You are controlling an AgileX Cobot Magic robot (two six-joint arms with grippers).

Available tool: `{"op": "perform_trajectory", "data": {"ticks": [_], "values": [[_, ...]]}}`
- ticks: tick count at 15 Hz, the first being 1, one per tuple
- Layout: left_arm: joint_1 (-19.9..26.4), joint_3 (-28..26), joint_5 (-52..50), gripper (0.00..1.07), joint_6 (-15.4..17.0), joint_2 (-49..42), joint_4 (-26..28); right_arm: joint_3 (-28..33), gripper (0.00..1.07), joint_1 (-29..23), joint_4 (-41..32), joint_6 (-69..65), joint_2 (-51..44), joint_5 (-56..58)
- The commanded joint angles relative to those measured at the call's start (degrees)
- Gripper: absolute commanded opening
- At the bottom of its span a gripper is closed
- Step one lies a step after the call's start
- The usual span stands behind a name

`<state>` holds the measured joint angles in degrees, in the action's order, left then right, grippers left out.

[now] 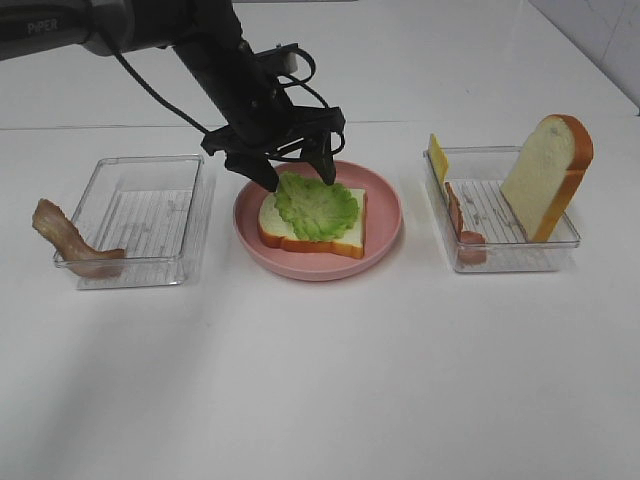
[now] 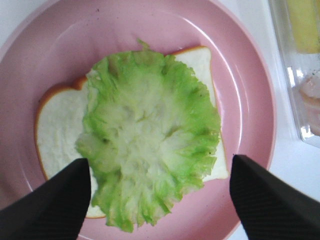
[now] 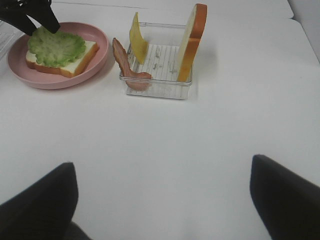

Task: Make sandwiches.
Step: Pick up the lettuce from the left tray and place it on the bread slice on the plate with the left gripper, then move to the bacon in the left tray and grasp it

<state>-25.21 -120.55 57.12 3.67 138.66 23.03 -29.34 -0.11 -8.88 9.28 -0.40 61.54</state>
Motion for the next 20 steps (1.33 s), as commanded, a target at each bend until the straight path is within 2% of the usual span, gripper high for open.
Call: {"op": "perform_trajectory", "data": {"ticks": [1, 3, 6, 9, 11, 15, 17, 20], "values": [[-0.1, -1.5, 2.1, 0.74, 0.3, -2.5, -3.3, 0.3, 0.87, 0.1, -0.1, 0.3, -0.7, -0.4], [-0.1, -1.7, 3.6, 0.74, 0.6, -4.1, -7.5, 0.3, 0.87, 0.1, -0.1, 0.3, -0.7, -0.4], [-0.1, -2.2, 8.3, 0.74, 3.3, -6.8, -15.7, 0.3, 0.87, 0.1, -0.1, 0.3, -0.7, -0.4], [0.0, -2.7, 12.7, 0.74, 4.4, -9.3, -20.2, 0.3, 0.87, 0.1, -0.1, 0.3, -0.7, -0.4], [1.6, -2.9, 16.4, 0.74, 5.6, -10.7, -20.5, 0.3, 0.87, 0.1, -0.1, 0.3, -0.7, -0.4], [4.5, -2.6, 16.4, 0.74, 6.9, -14.0, -20.2, 0.3, 0.87, 0.1, -0.1, 0.3, -0.7, -0.4], [6.9, 0.7, 16.4, 0.74, 6.9, -18.7, -20.2, 0.3, 0.87, 0.1, -0.1, 0.3, -0.7, -0.4], [9.7, 9.5, 16.4, 0.74, 7.0, -26.4, -20.7, 0.3, 0.87, 0.1, -0.1, 0.3, -0.7, -0.4]]}}
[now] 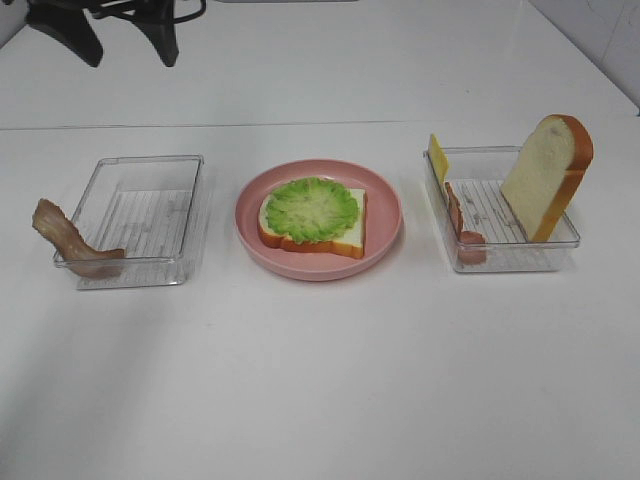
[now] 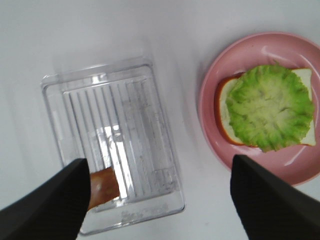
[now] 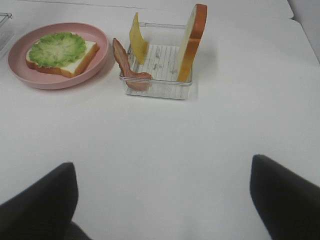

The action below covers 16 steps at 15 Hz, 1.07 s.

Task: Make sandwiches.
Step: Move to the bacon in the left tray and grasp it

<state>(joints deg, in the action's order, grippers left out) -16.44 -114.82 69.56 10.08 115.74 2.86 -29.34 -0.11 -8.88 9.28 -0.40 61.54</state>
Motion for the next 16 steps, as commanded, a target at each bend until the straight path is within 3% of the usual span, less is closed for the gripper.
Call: {"op": "perform_trajectory", "data": {"ticks": [1, 4, 10, 13, 16], "values": [[1.8, 7.5, 4.0, 0.74, 1.1, -6.2, -1.1, 0.3, 0.87, 0.1, -0.1, 0.3, -0.7, -0.4], [5.0, 17.5, 4.0, 0.74, 3.6, -13.1, -4.8, 0.3, 0.87, 0.1, -0.1, 0.3, -0.7, -0.4], [10.5, 32.0, -0.6, 0.74, 4.1, -15.9, -6.9, 0.3, 0.87, 0.1, -0.1, 0.3, -0.7, -0.4], [11.1, 37.0, -9.2, 0.74, 4.5, -15.9, -6.6, 0.3, 0.87, 0.1, -0.1, 0.3, -0.7, -0.4], [11.1, 37.0, -13.4, 0.74, 4.4, -11.9, -4.4, 0.3, 0.87, 0.1, -0.1, 0.3, -0.7, -0.4]]}}
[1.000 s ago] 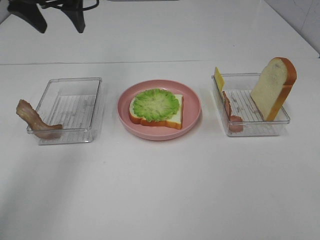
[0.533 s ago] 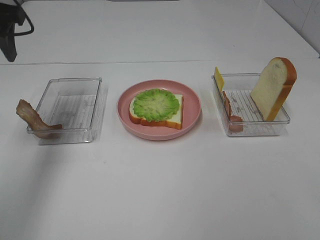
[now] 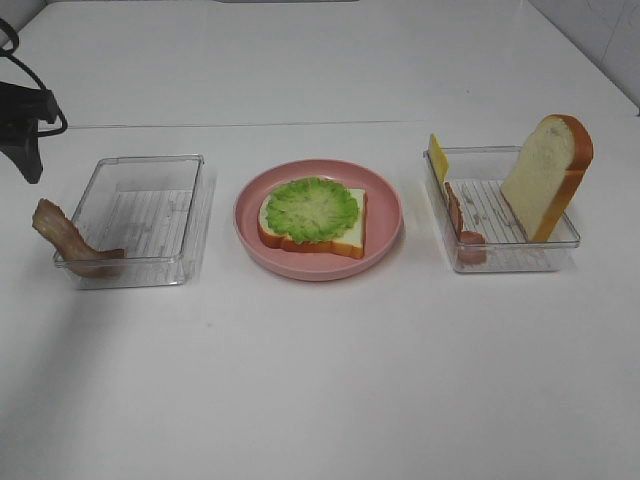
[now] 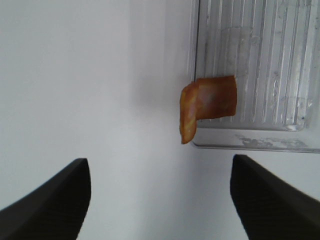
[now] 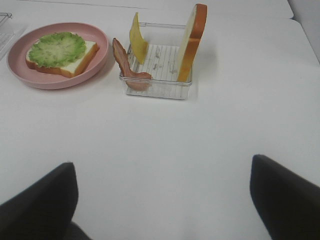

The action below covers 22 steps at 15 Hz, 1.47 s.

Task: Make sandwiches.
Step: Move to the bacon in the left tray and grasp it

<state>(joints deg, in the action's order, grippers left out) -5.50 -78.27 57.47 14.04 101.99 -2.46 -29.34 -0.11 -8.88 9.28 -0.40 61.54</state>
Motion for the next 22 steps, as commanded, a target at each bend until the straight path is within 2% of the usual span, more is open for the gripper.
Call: {"op": "perform_trajectory", "data": {"ticks": [1, 7, 14, 19, 22], "values": [[0.1, 0.5, -1.8, 0.74, -0.1, 3.4, 1.5, 0.3, 0.87, 0.1, -0.1, 0.3, -0.7, -0.4], [0.1, 0.4, -5.2, 0.72, -0.1, 9.6, 2.5, 0.3, 0.87, 0.1, -0.1, 0.3, -0.7, -0.4], [0.1, 0.4, -6.3, 0.47, -0.1, 10.8, 2.9, 0.3, 0.87, 0.1, -0.1, 0.3, -0.7, -0.4], [0.1, 0.4, -6.5, 0.39, -0.1, 10.8, 2.9, 0.3, 0.87, 0.1, -0.1, 0.3, -0.7, -0.4], [0.1, 0.4, -7.4, 0.29, -0.1, 10.8, 2.9, 0.3, 0.87, 0.1, -0.1, 0.3, -0.7, -0.4]]}}
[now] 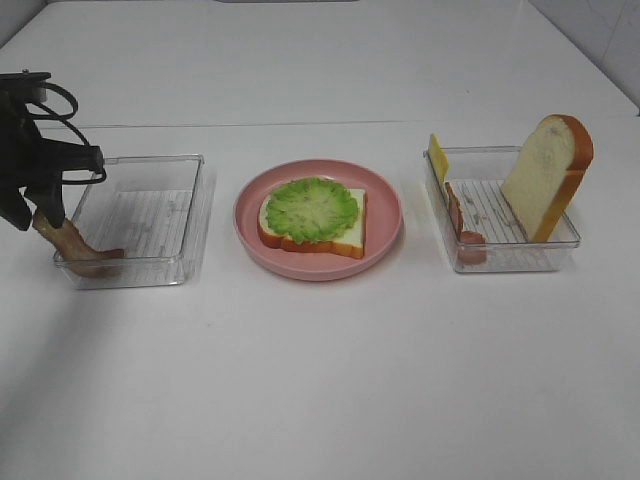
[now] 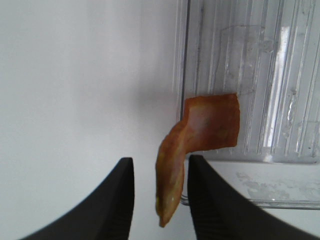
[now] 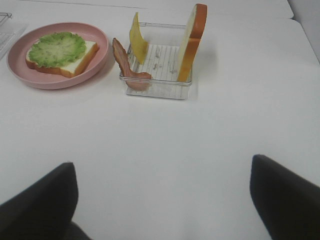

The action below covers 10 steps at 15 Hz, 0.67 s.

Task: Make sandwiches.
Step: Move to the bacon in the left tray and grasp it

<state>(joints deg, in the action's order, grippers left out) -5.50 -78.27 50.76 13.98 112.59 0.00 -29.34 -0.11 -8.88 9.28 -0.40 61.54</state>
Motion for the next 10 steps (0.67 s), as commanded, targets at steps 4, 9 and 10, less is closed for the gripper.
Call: {"op": "perform_trajectory", "data": {"ticks": [4, 9, 10], "values": [[0.1, 0.4, -1.1, 0.18, 0.0, 0.2, 0.5, 0.3, 0.87, 0.1, -0.1, 0.3, -0.7, -0.4], [0.1, 0.4, -1.9, 0.00, 0.0, 0.2, 0.8, 0.3, 0.87, 0.1, -0.1, 0.3, -0.7, -0.4], [0.1, 0.4, -2.0, 0.00, 0.0, 0.2, 1.0, 0.3, 0.87, 0.1, -0.1, 0.3, -0.7, -0.4]]}}
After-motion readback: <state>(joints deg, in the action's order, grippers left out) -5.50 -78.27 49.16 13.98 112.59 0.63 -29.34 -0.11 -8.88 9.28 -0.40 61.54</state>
